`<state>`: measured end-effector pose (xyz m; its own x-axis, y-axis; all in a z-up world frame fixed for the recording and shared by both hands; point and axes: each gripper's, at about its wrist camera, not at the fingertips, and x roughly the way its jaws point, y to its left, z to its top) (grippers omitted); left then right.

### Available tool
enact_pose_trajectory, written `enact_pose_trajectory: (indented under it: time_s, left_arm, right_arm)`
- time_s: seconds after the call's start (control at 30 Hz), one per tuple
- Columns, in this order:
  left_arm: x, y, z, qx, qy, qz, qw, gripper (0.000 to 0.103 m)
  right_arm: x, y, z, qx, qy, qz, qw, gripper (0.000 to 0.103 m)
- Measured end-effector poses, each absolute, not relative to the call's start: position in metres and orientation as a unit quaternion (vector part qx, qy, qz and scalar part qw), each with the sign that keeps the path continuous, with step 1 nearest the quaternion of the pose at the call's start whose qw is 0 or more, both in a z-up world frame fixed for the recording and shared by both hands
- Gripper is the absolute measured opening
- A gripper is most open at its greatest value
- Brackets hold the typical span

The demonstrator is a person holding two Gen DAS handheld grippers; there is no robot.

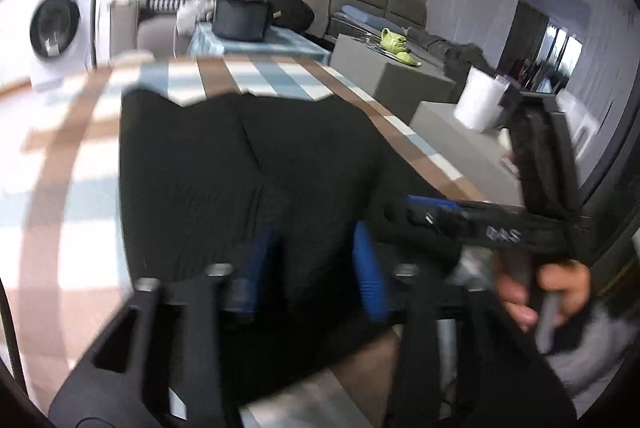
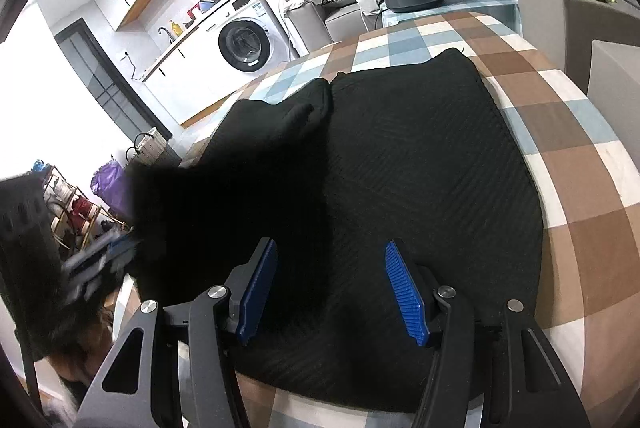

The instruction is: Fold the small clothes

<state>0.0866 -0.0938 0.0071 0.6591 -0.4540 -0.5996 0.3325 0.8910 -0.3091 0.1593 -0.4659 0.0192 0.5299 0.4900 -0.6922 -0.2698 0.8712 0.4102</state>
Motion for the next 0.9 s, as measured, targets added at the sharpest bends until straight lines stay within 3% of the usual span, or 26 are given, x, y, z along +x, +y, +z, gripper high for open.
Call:
enact_pose_trajectory:
  time_s: [0.07,0.37,0.57,0.63,0.8,0.9]
  left_arm:
    - [0.072,-0.077,0.006,-0.117,0.339,-0.206,0.911,0.064]
    - [0.07,0.025,-0.005,-0.17,0.332,-0.088,0.924,0.066]
    - [0.084,0.055,-0.022,-0.197,0.355,-0.063,0.912,0.066]
    - [0.086,0.058,-0.025,-0.196,0.359,-0.056,0.911,0.066]
    - [0.086,0.057,-0.025,-0.19,0.355,-0.055,0.914,0.066]
    - [0.088,0.049,-0.027,-0.187,0.361,-0.059,0.912,0.066]
  right_arm:
    - [0.162,-0.465,0.021,0.133,0.433,0.225,0.863,0.058]
    - [0.197,-0.433,0.008,0.171,0.469,0.27,0.823,0.058]
    - [0.226,-0.399,-0.005,0.168,0.482,0.278,0.813,0.03]
    - [0.233,-0.392,-0.009,0.165,0.488,0.271,0.813,0.009]
    - [0.203,-0.399,0.027,0.144,0.415,0.283,0.852,0.005]
    - [0.189,-0.416,0.029,0.157,0.421,0.27,0.851,0.005]
